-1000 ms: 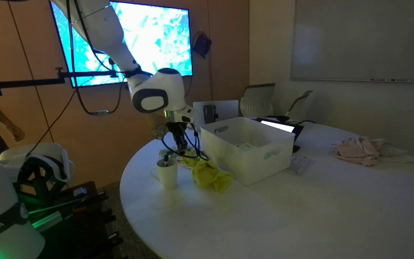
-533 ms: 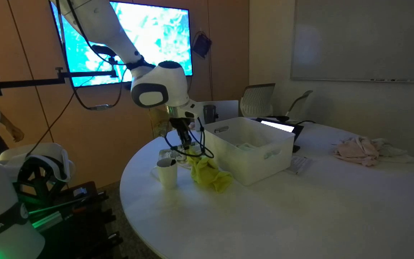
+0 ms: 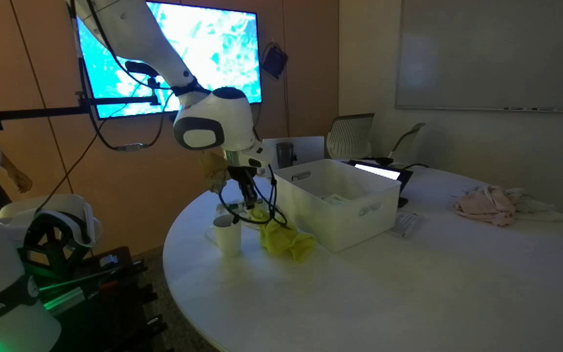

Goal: Put the green towel in the basket, then put the two markers in the cup, then put the other green towel in the basket, then the black tape in the cup, then the white towel in the basket

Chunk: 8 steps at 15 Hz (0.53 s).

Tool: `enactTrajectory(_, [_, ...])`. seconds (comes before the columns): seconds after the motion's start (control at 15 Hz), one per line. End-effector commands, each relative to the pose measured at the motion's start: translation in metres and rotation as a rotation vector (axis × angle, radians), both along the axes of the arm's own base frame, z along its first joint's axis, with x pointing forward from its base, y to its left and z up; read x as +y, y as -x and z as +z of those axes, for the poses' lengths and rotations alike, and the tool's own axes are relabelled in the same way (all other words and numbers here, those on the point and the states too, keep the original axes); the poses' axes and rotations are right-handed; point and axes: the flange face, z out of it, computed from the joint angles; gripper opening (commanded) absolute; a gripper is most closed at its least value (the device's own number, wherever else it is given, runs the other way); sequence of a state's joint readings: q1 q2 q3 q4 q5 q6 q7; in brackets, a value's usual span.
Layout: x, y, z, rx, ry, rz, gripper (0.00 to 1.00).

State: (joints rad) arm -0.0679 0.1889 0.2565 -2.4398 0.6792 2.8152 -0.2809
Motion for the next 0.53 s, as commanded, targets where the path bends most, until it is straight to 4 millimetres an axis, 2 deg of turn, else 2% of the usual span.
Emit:
enactTrajectory(0.0, [-0.005,0.016,-0.002,-0.015,-0.022,-0.016,0.07])
enactTrajectory(0.47, [-0.013,0.028,-0.018,-0.068,-0.049,-0.079,0.07])
